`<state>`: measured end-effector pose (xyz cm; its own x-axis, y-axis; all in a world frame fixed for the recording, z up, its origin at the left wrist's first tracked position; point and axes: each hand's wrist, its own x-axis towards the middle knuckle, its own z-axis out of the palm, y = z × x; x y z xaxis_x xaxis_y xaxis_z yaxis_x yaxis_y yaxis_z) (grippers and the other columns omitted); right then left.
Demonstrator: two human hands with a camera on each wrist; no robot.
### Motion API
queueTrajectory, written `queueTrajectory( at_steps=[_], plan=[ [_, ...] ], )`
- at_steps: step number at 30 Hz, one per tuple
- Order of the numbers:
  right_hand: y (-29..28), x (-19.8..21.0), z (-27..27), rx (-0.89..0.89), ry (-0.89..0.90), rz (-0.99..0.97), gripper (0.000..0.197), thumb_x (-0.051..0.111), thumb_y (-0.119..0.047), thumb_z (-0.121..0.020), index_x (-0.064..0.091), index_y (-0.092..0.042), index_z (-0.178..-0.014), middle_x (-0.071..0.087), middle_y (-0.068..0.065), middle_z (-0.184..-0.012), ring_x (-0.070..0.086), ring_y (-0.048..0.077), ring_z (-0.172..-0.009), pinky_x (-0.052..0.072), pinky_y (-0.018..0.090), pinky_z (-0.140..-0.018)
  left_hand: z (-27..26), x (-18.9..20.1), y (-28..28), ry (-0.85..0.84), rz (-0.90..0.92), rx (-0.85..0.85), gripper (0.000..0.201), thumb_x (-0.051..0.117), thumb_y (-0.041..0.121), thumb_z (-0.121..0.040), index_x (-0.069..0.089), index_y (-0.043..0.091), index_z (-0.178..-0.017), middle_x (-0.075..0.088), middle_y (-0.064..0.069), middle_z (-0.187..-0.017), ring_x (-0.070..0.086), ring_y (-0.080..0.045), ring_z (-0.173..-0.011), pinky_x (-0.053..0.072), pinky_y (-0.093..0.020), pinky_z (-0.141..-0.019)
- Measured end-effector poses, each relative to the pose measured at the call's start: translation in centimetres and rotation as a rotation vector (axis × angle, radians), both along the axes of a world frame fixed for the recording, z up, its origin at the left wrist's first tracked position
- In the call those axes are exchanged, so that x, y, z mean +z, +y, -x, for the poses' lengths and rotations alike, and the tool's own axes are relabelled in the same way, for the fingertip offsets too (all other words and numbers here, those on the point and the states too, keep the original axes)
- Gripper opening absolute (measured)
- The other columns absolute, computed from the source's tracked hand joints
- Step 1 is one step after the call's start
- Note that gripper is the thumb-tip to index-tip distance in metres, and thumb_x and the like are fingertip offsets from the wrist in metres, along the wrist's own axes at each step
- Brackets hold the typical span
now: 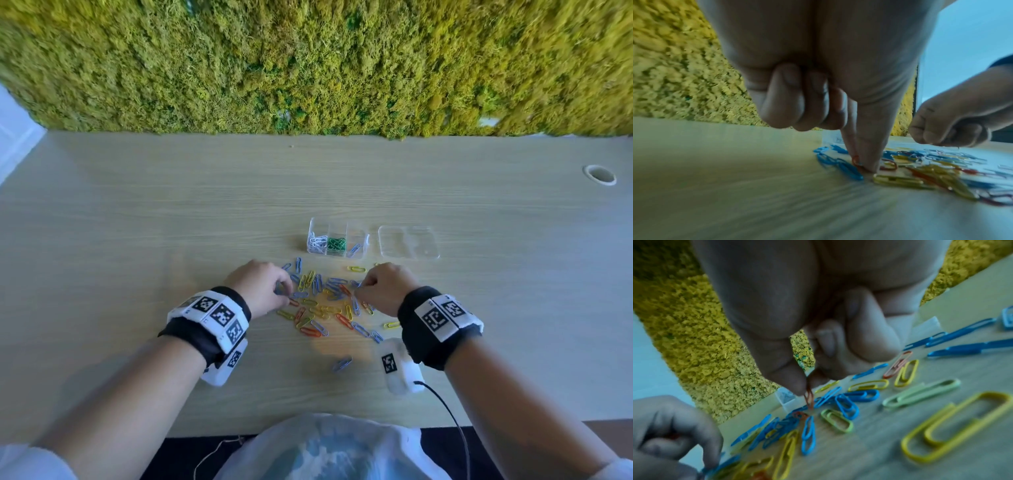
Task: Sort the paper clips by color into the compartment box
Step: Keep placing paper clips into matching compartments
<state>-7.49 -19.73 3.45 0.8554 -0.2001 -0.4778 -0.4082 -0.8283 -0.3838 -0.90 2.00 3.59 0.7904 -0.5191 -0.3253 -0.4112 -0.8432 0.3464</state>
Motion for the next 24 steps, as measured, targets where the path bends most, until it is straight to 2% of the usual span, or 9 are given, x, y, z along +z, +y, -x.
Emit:
queueTrajectory(
  at_steps=[2,5,10,12,14,17,19,21,24],
  plan=[
    [-0.3,-0.1,-0.1,-0.099,-0.003,-0.105,0.030,0.055,-0.032,-0.085,0.049,-0.017,-0.060,0.053,0.001,-0.064,0.047,0.019,-0.060,0.037,0.023,-0.053,0.1,0.1,-0.5,-0.028,-0.050,-0.025,0.009,0.064,0.028,-0.082,0.070,0.029,-0.089,0.048,0.015,-0.067,0.049,-0.011,-0.068,0.036,-0.021,-0.061],
    [-0.5,0.2,-0.1,-0.323,0.016,-0.463,0.025,0.045,-0.016,-0.083,0.040,-0.015,-0.059,0.041,0.003,-0.056,0.034,0.018,-0.045,0.025,0.020,-0.046,0.0,-0.2,-0.7,-0.053,-0.083,-0.036,0.008,0.063,0.027,-0.080,0.070,0.029,-0.084,0.052,0.015,-0.072,0.053,-0.013,-0.074,0.042,-0.022,-0.068],
    [-0.8,0.3,0.4,-0.591,0.067,-0.963,0.021,0.036,-0.013,-0.078,0.032,-0.015,-0.057,0.038,0.006,-0.054,0.030,0.015,-0.037,0.019,0.016,-0.038,-0.3,-0.7,-0.2,0.059,0.060,0.025,0.008,0.068,0.022,-0.078,0.065,0.025,-0.072,0.047,0.015,-0.057,0.047,-0.005,-0.055,0.033,-0.014,-0.050],
    [-1.1,0.3,0.4,-0.615,0.097,-1.139,0.017,0.032,-0.014,-0.074,0.031,-0.016,-0.057,0.036,0.005,-0.052,0.029,0.015,-0.038,0.020,0.014,-0.034,-0.4,-0.8,-0.2,0.235,0.215,0.127,0.017,0.066,0.015,-0.079,0.058,0.023,-0.067,0.048,0.009,-0.057,0.042,-0.003,-0.046,0.031,-0.012,-0.044],
    [-1.1,0.5,0.3,-0.592,0.137,-1.295,0.008,0.033,-0.016,-0.065,0.032,-0.016,-0.057,0.035,0.004,-0.052,0.029,0.013,-0.037,0.019,0.011,-0.034,-0.1,-0.6,-0.4,0.580,0.525,0.306,0.015,0.058,0.007,-0.077,0.051,0.016,-0.067,0.049,0.000,-0.061,0.039,-0.007,-0.041,0.030,-0.016,-0.037],
    [-1.1,1.0,0.0,-0.535,0.170,-1.441,0.002,0.033,-0.016,-0.058,0.035,-0.016,-0.057,0.036,0.002,-0.052,0.030,0.012,-0.035,0.019,0.009,-0.034,0.2,-0.3,-0.6,0.923,0.921,0.495,0.013,0.040,0.005,-0.058,0.041,0.014,-0.067,0.051,-0.002,-0.059,0.040,-0.010,-0.040,0.026,-0.012,-0.037],
    [-1.1,1.4,-0.5,-0.535,0.168,-1.448,0.009,0.031,-0.009,-0.060,0.036,-0.016,-0.060,0.037,0.001,-0.050,0.031,0.010,-0.033,0.019,0.008,-0.033,0.1,-0.2,-0.9,1.018,1.031,0.542,0.017,0.035,0.004,-0.055,0.039,0.015,-0.068,0.049,0.000,-0.057,0.038,-0.011,-0.040,0.026,-0.013,-0.036],
    [-1.0,1.7,-1.3,-0.513,0.137,-1.324,0.021,0.023,0.000,-0.070,0.035,-0.017,-0.066,0.038,0.000,-0.049,0.030,0.009,-0.032,0.017,0.008,-0.034,0.1,0.1,-1.3,1.044,1.065,0.597,0.018,0.035,0.003,-0.059,0.041,0.016,-0.070,0.044,0.000,-0.057,0.037,-0.011,-0.039,0.025,-0.013,-0.036],
    [-0.9,2.1,-3.2,-0.401,0.082,-0.907,0.025,0.024,0.000,-0.084,0.041,-0.015,-0.073,0.040,0.002,-0.054,0.030,0.011,-0.038,0.017,0.013,-0.036,-0.3,0.2,-2.3,0.843,0.878,0.605,0.023,0.034,-0.004,-0.080,0.044,0.015,-0.074,0.039,-0.001,-0.059,0.035,-0.007,-0.035,0.022,-0.011,-0.034]
  ],
)
